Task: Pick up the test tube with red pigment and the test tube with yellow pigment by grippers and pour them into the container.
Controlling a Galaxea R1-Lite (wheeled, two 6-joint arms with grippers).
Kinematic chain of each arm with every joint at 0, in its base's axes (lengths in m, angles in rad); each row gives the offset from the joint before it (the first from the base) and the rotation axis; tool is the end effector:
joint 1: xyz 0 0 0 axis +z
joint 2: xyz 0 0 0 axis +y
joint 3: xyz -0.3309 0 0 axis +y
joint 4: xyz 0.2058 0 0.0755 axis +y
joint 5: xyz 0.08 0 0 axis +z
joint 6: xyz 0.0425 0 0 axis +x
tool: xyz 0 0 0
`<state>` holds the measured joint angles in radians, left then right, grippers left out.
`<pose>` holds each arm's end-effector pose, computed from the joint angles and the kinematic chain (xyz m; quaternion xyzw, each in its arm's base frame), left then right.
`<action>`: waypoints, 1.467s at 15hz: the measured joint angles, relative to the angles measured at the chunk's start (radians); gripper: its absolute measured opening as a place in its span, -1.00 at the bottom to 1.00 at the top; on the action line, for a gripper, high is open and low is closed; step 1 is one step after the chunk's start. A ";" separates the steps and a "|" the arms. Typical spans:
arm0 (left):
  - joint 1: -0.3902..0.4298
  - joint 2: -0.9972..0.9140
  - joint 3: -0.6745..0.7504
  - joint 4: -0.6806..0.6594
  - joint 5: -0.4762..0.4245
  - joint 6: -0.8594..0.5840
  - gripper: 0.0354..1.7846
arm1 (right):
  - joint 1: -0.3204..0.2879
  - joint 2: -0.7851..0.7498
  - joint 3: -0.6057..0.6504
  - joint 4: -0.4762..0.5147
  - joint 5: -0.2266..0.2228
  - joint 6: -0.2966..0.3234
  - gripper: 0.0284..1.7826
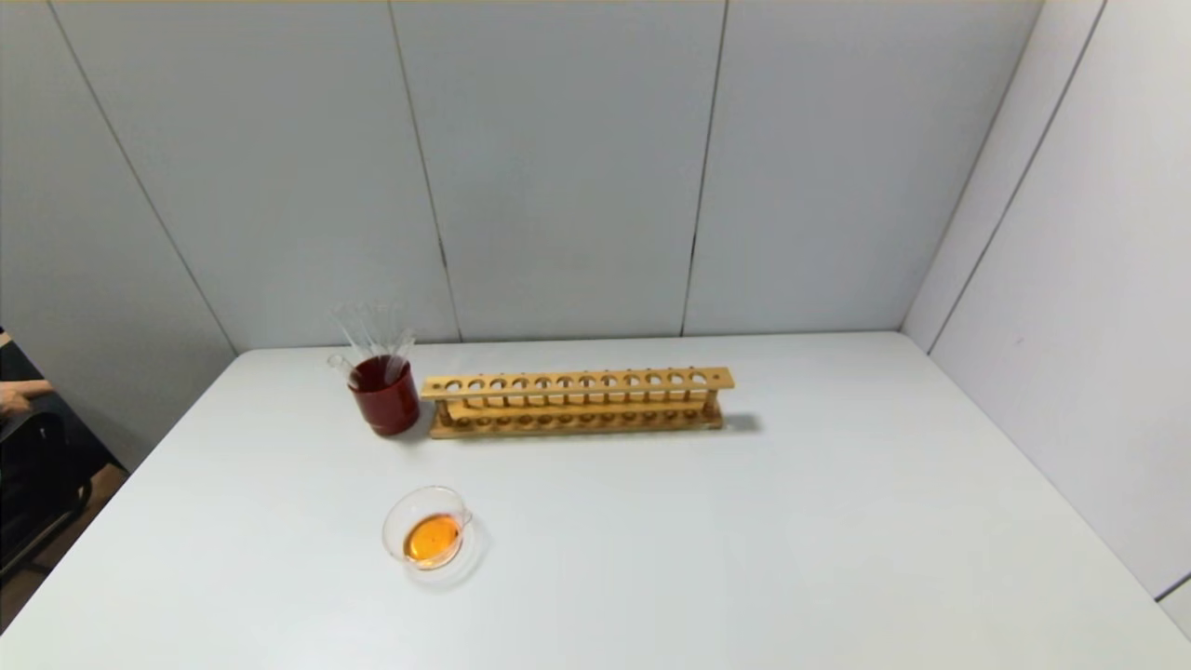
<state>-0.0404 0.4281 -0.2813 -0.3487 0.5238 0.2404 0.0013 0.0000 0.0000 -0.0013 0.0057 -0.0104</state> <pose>0.0289 0.0201 0.2054 0.0880 -0.0675 0.2480 0.9624 -0.0026 0.0002 0.0757 -0.0052 -0.0007 0.0035 1.0000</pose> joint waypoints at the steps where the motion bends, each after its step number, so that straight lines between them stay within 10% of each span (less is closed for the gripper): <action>1: 0.012 -0.050 0.029 0.000 -0.001 -0.013 0.96 | 0.000 0.000 0.000 0.000 0.000 0.000 0.96; 9: 0.039 -0.393 0.256 -0.016 -0.320 -0.130 0.96 | 0.000 0.000 0.000 0.000 0.000 0.000 0.96; 14: 0.041 -0.428 0.280 0.284 -0.513 -0.176 0.96 | 0.000 0.000 0.000 0.000 0.000 0.000 0.96; 22: 0.043 -0.430 0.260 0.415 -0.543 -0.169 0.96 | 0.000 0.000 0.000 0.000 0.000 0.000 0.96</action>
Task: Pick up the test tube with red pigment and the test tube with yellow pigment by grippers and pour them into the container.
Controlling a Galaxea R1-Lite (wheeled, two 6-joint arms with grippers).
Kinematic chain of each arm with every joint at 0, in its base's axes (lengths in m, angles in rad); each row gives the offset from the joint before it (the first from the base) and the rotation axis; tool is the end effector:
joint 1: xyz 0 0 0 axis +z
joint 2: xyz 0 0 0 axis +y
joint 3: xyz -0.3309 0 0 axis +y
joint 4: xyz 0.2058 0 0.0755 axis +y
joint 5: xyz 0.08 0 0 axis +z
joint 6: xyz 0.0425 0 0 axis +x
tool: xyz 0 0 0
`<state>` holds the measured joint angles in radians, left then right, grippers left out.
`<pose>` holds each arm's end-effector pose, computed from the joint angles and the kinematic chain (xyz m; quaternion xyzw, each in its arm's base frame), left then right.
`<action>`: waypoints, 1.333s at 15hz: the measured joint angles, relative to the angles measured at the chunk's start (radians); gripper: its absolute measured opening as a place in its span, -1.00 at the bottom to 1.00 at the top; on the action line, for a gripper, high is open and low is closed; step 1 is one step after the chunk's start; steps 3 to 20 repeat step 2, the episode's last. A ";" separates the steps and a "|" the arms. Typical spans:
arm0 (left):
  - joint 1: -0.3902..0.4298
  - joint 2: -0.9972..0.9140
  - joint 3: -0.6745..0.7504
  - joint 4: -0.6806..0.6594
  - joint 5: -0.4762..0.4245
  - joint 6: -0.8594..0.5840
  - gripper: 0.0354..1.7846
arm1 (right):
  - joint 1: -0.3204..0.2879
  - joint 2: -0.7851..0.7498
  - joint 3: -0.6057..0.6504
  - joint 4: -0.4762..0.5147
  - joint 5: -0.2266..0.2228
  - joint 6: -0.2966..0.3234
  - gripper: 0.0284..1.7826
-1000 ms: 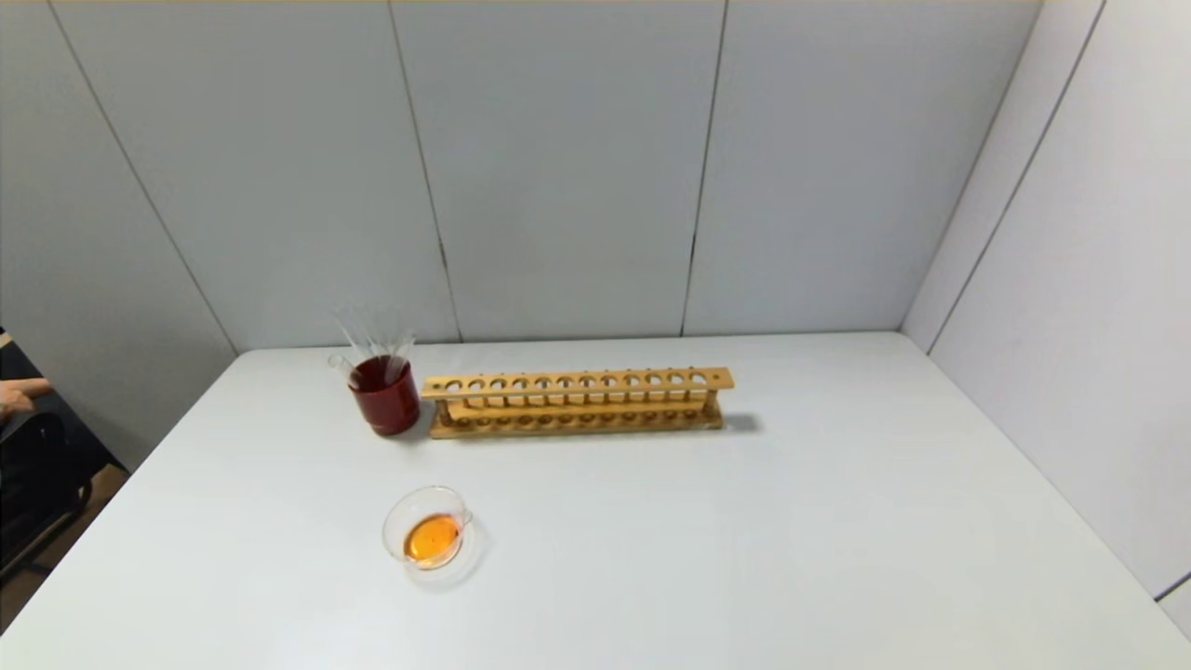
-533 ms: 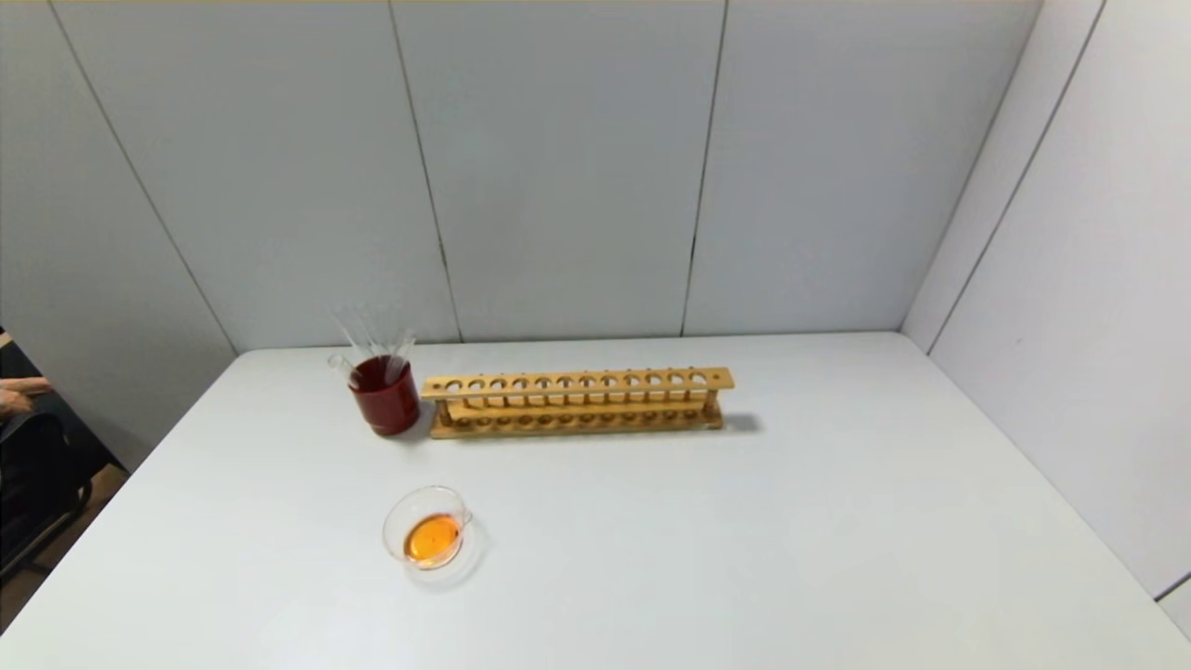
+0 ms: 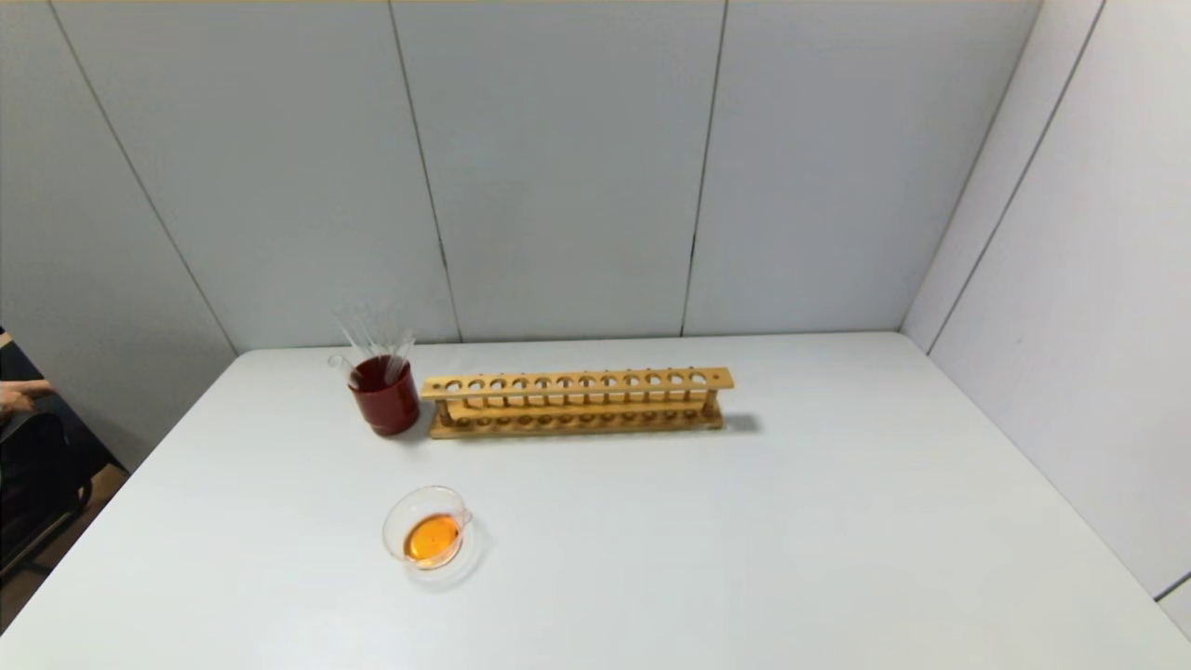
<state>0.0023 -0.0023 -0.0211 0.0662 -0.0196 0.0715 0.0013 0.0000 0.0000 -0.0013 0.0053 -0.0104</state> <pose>-0.0045 -0.0008 0.0743 0.0355 0.0211 -0.0094 0.9991 -0.0026 0.0002 0.0757 -0.0052 -0.0007 0.0033 1.0000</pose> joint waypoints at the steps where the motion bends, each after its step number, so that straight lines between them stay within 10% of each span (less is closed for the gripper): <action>1: 0.000 0.000 0.000 0.000 0.000 -0.001 0.96 | 0.000 0.000 0.000 0.000 0.000 0.000 0.96; 20: 0.000 0.000 0.000 0.000 0.001 -0.003 0.96 | 0.000 0.000 0.000 0.000 0.000 0.000 0.96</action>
